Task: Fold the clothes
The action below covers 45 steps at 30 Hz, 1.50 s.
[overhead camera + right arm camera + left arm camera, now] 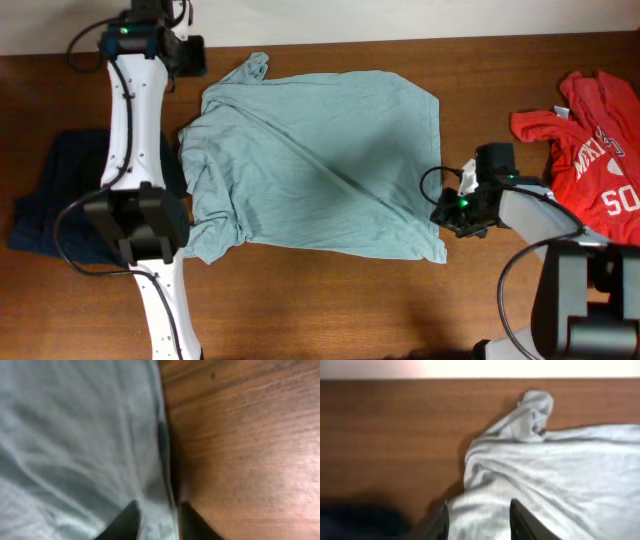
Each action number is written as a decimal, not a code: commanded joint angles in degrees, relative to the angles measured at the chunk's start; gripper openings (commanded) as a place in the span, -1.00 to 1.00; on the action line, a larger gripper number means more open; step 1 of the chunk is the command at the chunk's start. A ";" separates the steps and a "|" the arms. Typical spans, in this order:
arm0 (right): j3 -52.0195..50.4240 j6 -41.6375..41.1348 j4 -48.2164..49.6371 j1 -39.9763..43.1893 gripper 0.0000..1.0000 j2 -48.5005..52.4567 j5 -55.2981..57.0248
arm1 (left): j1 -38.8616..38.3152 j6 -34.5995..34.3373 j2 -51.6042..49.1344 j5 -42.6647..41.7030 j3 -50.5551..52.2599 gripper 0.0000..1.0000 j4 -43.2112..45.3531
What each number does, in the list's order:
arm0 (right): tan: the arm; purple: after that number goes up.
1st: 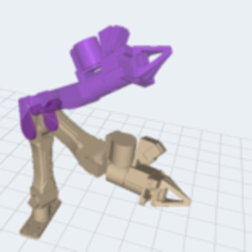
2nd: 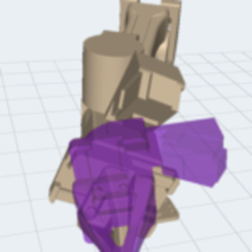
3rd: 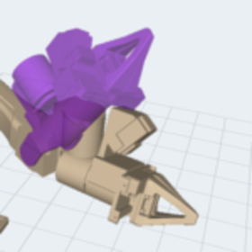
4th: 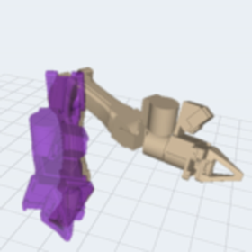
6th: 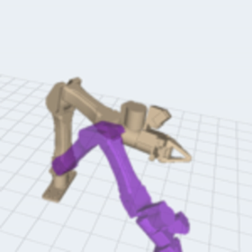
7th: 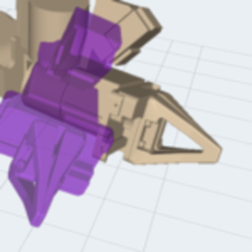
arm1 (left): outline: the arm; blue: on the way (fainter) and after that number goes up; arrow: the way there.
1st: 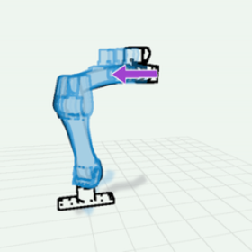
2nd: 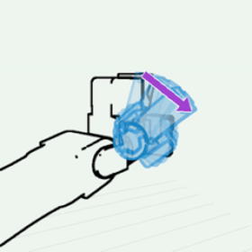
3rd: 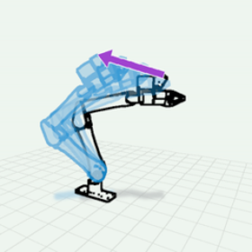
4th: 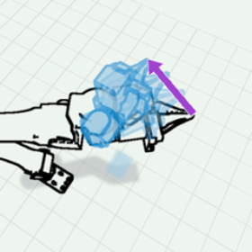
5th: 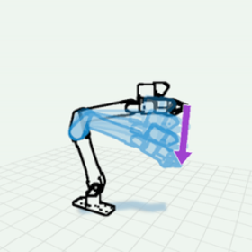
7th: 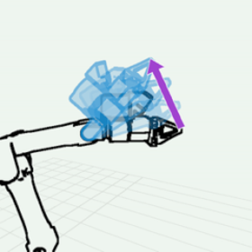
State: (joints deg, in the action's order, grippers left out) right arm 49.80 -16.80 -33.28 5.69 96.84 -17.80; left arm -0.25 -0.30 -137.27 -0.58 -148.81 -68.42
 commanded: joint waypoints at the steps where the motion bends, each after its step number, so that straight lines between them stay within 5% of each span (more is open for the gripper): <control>1: -0.85 -0.17 2.32 0.24 -0.88 2.60 0.92 | -1.27 -0.11 -0.28 -0.07 -7.82 -0.21 -5.77; 8: 1.64 -4.61 4.09 4.20 -0.92 2.56 14.25 | -2.69 -0.13 -0.28 -0.09 -19.63 -0.21 -18.10; 15: 11.15 -2.75 -2.58 14.71 -0.92 2.43 10.08 | -4.39 -0.11 -0.28 -0.68 -23.21 -0.20 -25.18; 18: 15.30 1.84 -7.69 17.03 -0.43 2.40 2.97 | -4.87 -0.11 -0.24 -0.68 -23.21 -0.20 -27.32; 22: 19.41 3.08 -15.17 17.29 -0.26 1.60 2.12 | -4.79 -0.11 1.90 -0.68 -23.21 -0.19 -28.28; 26: 21.11 3.28 -22.71 17.27 0.18 -1.05 1.88 | -4.81 0.48 8.70 -0.66 -23.21 -0.11 -28.28; 30: 21.11 5.01 -28.37 17.20 0.22 -1.86 1.64 | -4.94 1.18 16.17 -0.46 -22.29 -0.09 -28.28; 35: 21.09 8.07 -32.61 17.20 0.20 -3.32 0.37 | -5.01 1.14 29.03 4.26 -14.25 -0.07 -28.28; 45: 20.85 12.07 -38.77 17.20 0.22 -23.06 -2.54 | -4.85 -4.46 49.46 6.71 24.20 0.03 -27.74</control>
State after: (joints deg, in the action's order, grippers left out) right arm 69.91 -6.61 -70.78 22.90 81.60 -19.31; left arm -5.23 -2.42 -86.83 6.96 -135.55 -96.68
